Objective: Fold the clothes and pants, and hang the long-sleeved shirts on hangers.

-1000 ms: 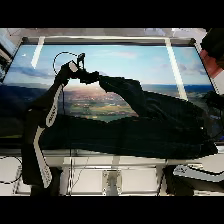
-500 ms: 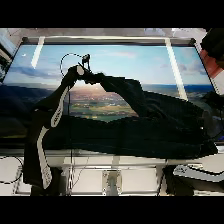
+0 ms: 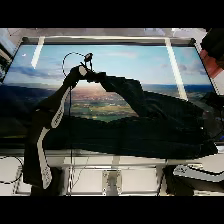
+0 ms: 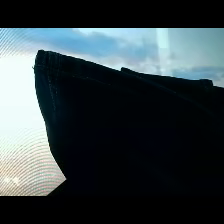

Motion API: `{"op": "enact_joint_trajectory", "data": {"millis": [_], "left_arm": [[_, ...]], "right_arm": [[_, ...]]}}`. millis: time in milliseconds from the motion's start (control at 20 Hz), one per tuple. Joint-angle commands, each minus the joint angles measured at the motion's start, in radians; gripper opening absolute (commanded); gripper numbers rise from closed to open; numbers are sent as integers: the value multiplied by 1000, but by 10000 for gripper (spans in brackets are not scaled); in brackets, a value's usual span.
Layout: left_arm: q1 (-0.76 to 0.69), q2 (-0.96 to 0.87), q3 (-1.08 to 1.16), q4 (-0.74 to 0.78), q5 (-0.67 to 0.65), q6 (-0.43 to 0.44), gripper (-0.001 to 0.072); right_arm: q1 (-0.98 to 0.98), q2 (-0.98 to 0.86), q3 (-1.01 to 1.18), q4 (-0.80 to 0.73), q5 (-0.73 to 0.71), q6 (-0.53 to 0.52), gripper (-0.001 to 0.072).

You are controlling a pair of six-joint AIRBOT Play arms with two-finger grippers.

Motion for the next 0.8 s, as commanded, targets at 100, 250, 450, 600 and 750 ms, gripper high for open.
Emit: {"op": "enact_joint_trajectory", "data": {"millis": [100,250,450,600,750], "left_arm": [[47,191,1,267,-68,-29,22],[88,311,1,370,-188,-63,25],[89,211,-2,-16,-227,77,291],[50,79,-2,-48,-206,95,368],[31,-6,-1,-93,-116,95,420]], "right_arm": [[1,-1,0,0,56,0,510],[1,-1,0,2,92,6,511],[1,-1,0,6,119,12,512],[1,-1,0,6,121,12,512],[1,-1,0,6,111,11,511]]}}
